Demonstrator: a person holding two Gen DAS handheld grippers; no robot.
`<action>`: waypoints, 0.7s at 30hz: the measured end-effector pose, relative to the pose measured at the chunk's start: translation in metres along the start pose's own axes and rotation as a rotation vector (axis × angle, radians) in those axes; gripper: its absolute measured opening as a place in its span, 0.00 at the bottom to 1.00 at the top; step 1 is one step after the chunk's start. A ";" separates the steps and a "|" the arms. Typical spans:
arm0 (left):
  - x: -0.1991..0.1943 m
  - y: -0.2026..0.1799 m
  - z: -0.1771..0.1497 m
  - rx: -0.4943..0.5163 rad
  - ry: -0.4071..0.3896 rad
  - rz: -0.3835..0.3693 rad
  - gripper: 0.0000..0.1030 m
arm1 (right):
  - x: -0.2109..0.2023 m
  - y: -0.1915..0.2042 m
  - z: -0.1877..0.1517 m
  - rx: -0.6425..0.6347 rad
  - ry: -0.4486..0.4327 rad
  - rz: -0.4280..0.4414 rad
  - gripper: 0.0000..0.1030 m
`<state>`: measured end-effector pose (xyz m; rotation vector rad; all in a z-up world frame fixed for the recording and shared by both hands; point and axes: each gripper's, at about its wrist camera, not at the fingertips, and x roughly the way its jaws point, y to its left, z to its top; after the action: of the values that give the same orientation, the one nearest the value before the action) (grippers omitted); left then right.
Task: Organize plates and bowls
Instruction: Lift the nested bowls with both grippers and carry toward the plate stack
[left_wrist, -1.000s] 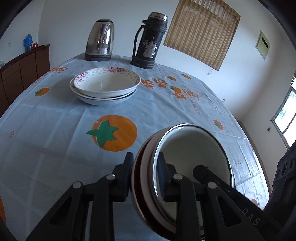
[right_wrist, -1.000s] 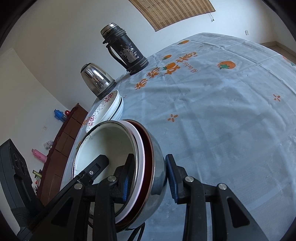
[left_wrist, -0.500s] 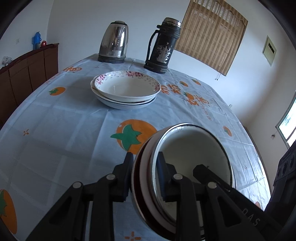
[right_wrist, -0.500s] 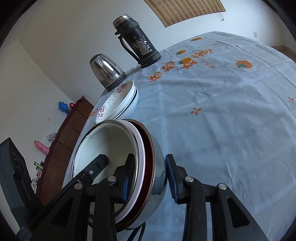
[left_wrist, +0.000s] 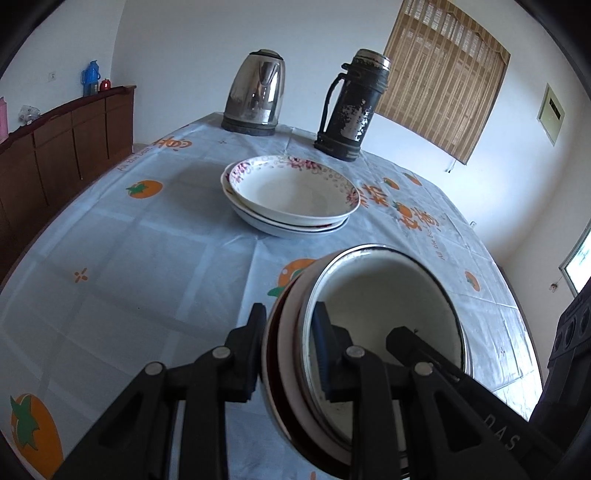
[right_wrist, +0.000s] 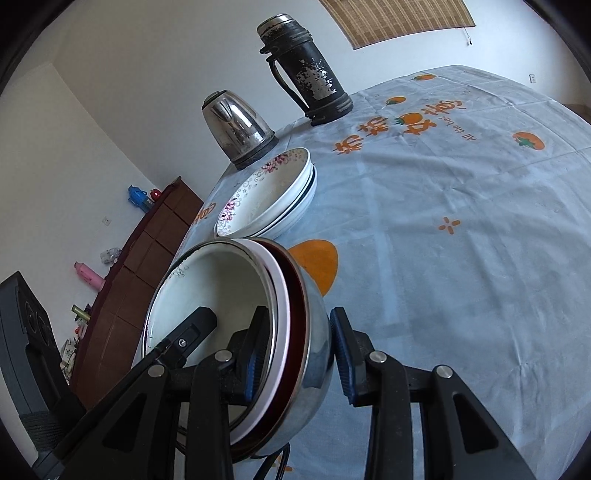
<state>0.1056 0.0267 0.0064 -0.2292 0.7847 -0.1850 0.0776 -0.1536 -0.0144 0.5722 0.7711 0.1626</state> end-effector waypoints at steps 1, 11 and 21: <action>0.000 0.001 0.001 -0.001 -0.001 0.002 0.23 | 0.002 0.002 0.001 -0.003 0.001 0.001 0.35; 0.004 0.010 0.009 -0.013 -0.004 0.008 0.23 | 0.013 0.009 0.008 -0.015 0.014 0.008 0.35; 0.008 0.009 0.023 -0.011 -0.012 0.017 0.23 | 0.018 0.014 0.018 -0.020 0.013 0.019 0.35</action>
<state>0.1284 0.0362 0.0142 -0.2334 0.7761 -0.1636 0.1041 -0.1433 -0.0077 0.5597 0.7762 0.1917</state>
